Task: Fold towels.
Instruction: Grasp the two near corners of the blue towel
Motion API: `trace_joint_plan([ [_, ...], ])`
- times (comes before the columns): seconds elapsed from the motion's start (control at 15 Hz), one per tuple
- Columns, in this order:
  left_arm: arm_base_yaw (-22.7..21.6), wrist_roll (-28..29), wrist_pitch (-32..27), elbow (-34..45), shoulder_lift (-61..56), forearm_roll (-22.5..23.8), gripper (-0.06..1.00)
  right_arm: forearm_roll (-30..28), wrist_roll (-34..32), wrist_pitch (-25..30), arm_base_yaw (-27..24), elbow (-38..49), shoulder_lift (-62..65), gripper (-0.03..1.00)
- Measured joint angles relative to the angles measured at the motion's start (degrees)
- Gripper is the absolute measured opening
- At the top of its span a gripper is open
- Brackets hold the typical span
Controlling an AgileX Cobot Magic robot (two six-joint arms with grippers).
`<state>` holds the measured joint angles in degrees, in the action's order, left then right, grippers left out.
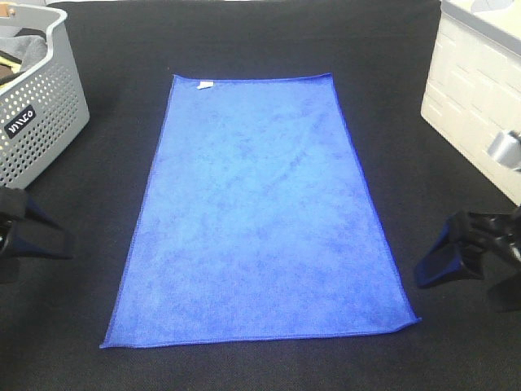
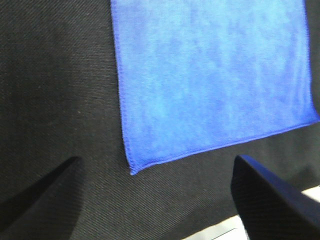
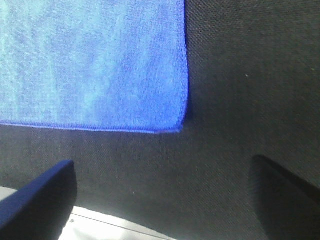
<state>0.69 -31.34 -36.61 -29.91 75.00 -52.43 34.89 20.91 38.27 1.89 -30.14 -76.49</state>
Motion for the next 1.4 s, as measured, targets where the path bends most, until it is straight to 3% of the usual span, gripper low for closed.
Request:
trace_joint_plan([
  [0.33,0.0,-6.99,2.58,0.0,8.25,-6.47,0.75,14.9,16.33,-4.87,0.0,-0.11,-11.92,0.87],
  [0.53,0.0,-13.35,2.86,0.0,13.98,-12.38,0.75,20.57,23.72,-5.73,0.0,-0.17,-16.9,0.85],
  [0.73,0.8,-16.44,4.35,-0.06,17.19,-15.36,0.75,21.54,25.67,-5.79,0.06,-0.17,-19.08,0.83],
  [0.93,5.67,-21.6,6.88,-0.06,22.12,-22.0,0.75,23.49,28.02,-5.73,0.06,-0.4,-21.77,0.8],
  [1.07,8.59,-25.73,8.42,-0.11,26.36,-28.88,0.75,25.5,29.45,-4.47,0.06,-2.46,-24.64,0.75],
  [1.27,8.71,-32.37,5.5,-1.66,30.31,-36.38,0.72,26.47,29.91,-1.95,0.92,-4.7,-27.85,0.72],
  [1.4,9.17,-34.66,2.69,-3.27,33.69,-39.59,0.66,27.33,29.16,-3.44,5.73,-6.25,-28.93,0.68],
])
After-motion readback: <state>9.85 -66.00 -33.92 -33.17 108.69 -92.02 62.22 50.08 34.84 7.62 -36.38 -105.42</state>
